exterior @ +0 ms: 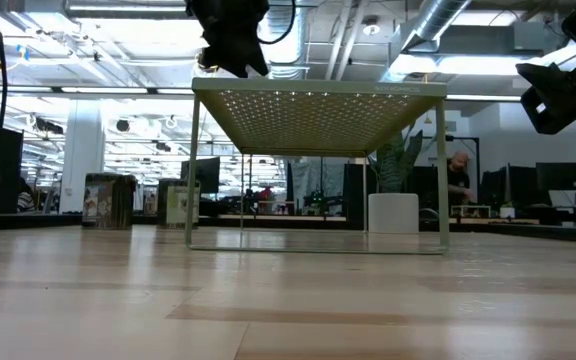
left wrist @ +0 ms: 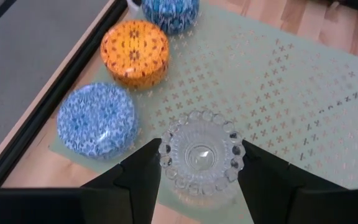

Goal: Stock candles and holders on shelf
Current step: Put the top transparent candle holder on the shelf

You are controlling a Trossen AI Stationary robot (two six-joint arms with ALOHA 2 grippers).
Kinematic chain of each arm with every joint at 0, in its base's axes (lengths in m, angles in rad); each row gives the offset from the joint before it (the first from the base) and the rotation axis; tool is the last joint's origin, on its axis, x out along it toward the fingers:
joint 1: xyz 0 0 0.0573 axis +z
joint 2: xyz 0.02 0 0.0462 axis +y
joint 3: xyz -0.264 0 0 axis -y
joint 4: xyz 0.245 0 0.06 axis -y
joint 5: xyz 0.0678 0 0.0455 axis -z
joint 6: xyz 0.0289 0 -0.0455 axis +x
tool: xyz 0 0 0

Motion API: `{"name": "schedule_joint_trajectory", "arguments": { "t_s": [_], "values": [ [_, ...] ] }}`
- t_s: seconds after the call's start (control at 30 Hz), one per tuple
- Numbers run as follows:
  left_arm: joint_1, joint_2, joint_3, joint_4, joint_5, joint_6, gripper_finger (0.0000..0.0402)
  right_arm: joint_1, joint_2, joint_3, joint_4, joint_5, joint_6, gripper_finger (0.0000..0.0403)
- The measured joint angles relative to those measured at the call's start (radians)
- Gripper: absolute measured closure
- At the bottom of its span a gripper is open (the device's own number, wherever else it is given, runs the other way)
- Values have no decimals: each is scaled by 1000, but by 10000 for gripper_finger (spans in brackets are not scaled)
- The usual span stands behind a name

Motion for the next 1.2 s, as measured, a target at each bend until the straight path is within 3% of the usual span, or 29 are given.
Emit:
{"name": "schedule_joint_trajectory", "arguments": {
  "t_s": [1.2],
  "values": [
    [0,36,0,25,-6,53,204,0,0,0,0,0,0,111]
  ]
}}
